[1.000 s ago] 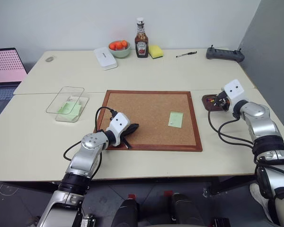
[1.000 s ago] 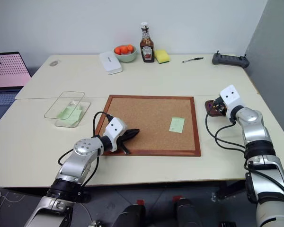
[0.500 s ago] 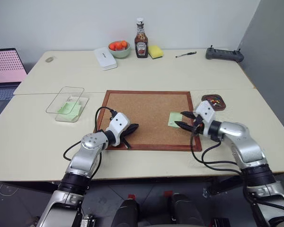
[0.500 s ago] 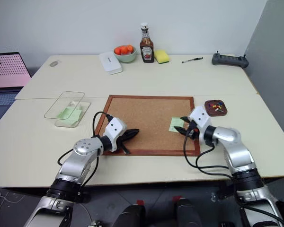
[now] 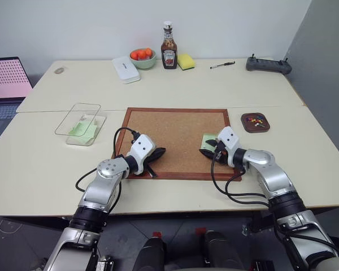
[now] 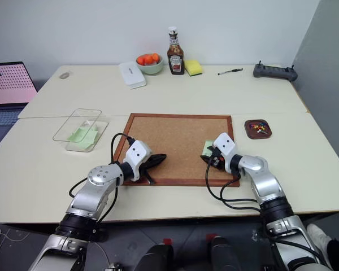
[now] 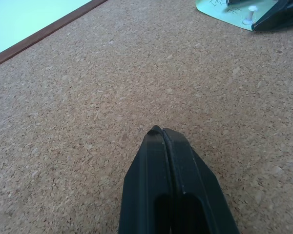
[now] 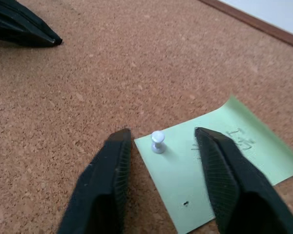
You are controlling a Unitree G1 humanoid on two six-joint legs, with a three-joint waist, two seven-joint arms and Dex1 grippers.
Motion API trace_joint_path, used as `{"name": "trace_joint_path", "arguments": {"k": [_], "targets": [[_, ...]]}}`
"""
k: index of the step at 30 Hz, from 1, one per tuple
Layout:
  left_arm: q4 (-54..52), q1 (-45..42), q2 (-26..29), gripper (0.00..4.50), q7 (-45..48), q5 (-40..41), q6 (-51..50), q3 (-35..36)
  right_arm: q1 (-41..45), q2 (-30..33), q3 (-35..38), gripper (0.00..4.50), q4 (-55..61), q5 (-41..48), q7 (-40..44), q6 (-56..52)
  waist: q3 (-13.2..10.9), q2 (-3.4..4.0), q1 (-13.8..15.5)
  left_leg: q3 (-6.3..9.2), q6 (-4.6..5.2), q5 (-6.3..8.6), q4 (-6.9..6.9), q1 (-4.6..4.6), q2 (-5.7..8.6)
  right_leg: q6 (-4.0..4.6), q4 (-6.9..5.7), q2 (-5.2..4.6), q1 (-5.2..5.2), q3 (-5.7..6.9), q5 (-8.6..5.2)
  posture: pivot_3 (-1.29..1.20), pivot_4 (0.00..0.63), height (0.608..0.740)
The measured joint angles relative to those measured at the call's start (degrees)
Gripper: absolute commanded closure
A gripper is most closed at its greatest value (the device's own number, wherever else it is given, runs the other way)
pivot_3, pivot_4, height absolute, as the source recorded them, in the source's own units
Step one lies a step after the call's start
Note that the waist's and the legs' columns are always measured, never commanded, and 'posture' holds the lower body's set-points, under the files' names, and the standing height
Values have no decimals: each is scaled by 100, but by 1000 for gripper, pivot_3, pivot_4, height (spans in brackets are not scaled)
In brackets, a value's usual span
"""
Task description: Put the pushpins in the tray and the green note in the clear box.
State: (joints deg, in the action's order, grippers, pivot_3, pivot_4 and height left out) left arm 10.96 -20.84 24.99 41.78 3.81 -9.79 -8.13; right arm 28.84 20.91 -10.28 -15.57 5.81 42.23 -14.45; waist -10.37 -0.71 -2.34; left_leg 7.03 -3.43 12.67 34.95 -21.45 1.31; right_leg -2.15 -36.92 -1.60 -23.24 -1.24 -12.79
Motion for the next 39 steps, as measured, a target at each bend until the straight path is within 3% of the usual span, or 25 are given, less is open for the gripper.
{"name": "trace_joint_path", "arguments": {"k": [7,25,32,39], "targets": [[-8,23,0,4500,0,0,0,0,-49,-9,28,4491,6,81,62,10,0,0,-1,0,0,0,0,0,0,0,0,0,0,0,0,0,150,740],[-28,50,5,4500,8,0,2,-3,-107,-109,217,4491,864,385,271,25,0,0,-4,3,0,0,0,-1,0,0,1,0,0,4,0,0,150,740],[-59,32,-117,4500,-2,108,-169,102,-72,237,59,4491,1132,283,628,173,0,0,17,5,0,0,0,-1,0,0,1,-1,0,7,0,0,150,740],[-575,-11,-218,3343,187,1330,-1975,686,170,624,-356,4500,1103,-263,995,1138,-14,-23,-28,20,0,0,1,-18,-4,0,1,3,-11,24,0,0,150,740]]}}
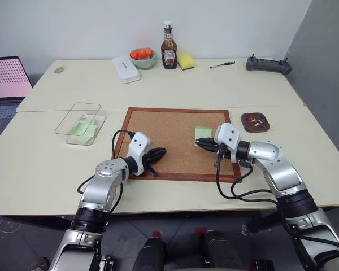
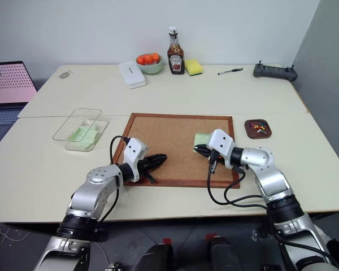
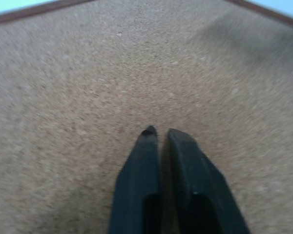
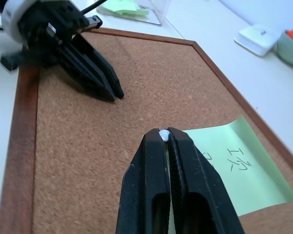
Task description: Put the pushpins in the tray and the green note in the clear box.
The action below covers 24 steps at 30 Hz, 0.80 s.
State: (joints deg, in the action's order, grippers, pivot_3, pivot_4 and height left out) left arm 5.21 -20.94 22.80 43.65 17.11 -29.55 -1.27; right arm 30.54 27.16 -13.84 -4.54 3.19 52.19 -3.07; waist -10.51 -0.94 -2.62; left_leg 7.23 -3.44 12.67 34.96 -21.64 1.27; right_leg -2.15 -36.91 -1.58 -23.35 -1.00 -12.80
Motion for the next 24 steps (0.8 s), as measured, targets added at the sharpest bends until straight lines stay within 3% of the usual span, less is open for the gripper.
{"name": "trace_joint_path", "arguments": {"k": [6,13,24], "targets": [[-547,-285,130,2305,88,1096,-1379,621,268,102,-218,4500,-521,-439,42,913,-10,-15,-8,8,-2,-1,1,-18,2,0,2,-1,-13,3,0,0,150,740],[-563,-655,-34,1036,-111,1710,-2185,838,497,200,-329,4500,-797,-676,233,1644,-14,-22,6,10,-3,-2,2,-19,4,0,2,-1,-13,3,1,0,150,740],[39,-1296,-875,1036,-426,1904,-2348,695,626,173,-504,4500,-438,-768,409,1777,-15,-23,43,11,-9,-4,2,-19,5,0,2,-2,-13,1,1,0,150,740]]}}
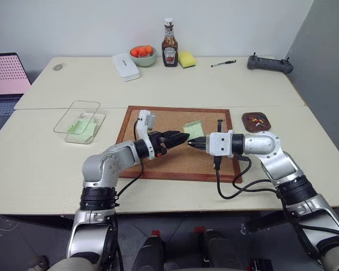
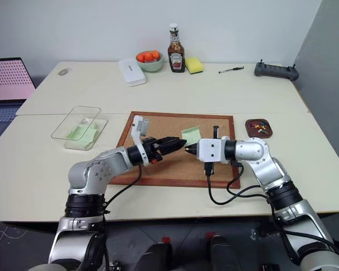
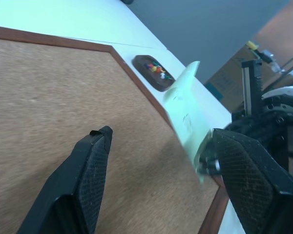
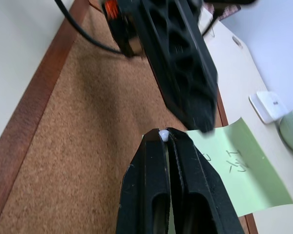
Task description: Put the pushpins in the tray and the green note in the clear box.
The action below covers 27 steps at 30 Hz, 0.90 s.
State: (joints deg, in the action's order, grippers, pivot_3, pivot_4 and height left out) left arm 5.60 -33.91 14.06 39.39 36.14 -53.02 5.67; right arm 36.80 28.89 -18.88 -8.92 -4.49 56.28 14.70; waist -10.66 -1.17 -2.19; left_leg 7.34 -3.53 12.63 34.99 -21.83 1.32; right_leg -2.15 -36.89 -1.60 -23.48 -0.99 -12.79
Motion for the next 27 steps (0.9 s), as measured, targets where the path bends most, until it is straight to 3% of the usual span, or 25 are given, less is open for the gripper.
{"name": "trace_joint_path", "arguments": {"k": [5,14,24,27], "targets": [[495,-298,-265,1036,-28,-14,183,-1,-3,7,-1,4500,65,-24,0,-28,0,0,19,-2,-1,0,0,0,1,0,1,0,0,-1,0,0,150,740],[848,-434,-356,2419,117,-45,320,-45,-6,4,-3,4500,131,-29,-1,-44,0,-1,20,-2,-2,-1,0,0,1,0,0,-1,0,-1,0,0,150,740],[848,-409,-354,4480,273,160,208,52,-5,-26,-3,4500,131,-27,-8,-45,0,-1,20,-2,-2,-1,0,0,2,0,0,-1,0,-1,0,0,150,740],[848,-393,-341,4480,287,197,182,59,-5,-35,-3,4500,131,-27,-9,-45,0,-1,20,-1,-2,-1,0,0,2,0,0,-1,0,-1,0,0,150,740]]}}
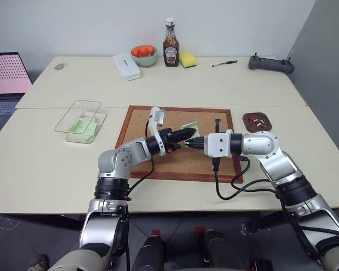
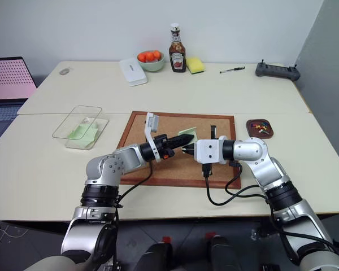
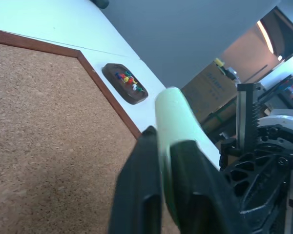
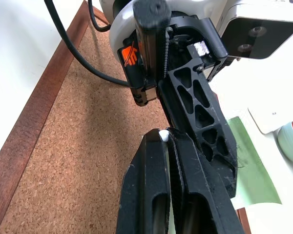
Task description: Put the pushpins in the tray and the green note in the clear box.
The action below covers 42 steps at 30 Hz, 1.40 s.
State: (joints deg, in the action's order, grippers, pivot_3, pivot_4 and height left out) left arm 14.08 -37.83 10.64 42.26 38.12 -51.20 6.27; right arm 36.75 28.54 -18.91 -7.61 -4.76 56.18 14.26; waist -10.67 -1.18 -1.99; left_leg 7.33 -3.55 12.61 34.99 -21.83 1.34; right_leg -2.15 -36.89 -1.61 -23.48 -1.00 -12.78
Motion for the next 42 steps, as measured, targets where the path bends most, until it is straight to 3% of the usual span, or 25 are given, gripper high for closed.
{"name": "trace_joint_path", "arguments": {"k": [13,23,36,42], "targets": [[-101,172,55,4480,101,-2,181,-8,-41,-69,157,4500,108,211,-151,-225,0,0,3,0,0,0,0,0,0,0,0,0,0,-1,0,0,150,740],[-242,345,-16,4480,-50,0,433,87,-518,-240,709,4500,971,1131,-400,-1726,0,0,13,2,0,0,0,-1,0,1,0,-1,0,1,0,0,150,740],[-241,358,-37,4480,-174,-39,787,95,-733,-333,954,4500,1669,1712,-694,-2912,0,0,12,2,0,0,0,-2,-1,1,0,-1,0,1,0,0,150,740],[-569,613,232,4480,-138,-108,798,-22,-782,-271,1584,4500,1794,1963,-1209,-3471,0,0,23,2,1,0,0,-4,1,1,1,-1,0,1,0,0,150,740]]}}
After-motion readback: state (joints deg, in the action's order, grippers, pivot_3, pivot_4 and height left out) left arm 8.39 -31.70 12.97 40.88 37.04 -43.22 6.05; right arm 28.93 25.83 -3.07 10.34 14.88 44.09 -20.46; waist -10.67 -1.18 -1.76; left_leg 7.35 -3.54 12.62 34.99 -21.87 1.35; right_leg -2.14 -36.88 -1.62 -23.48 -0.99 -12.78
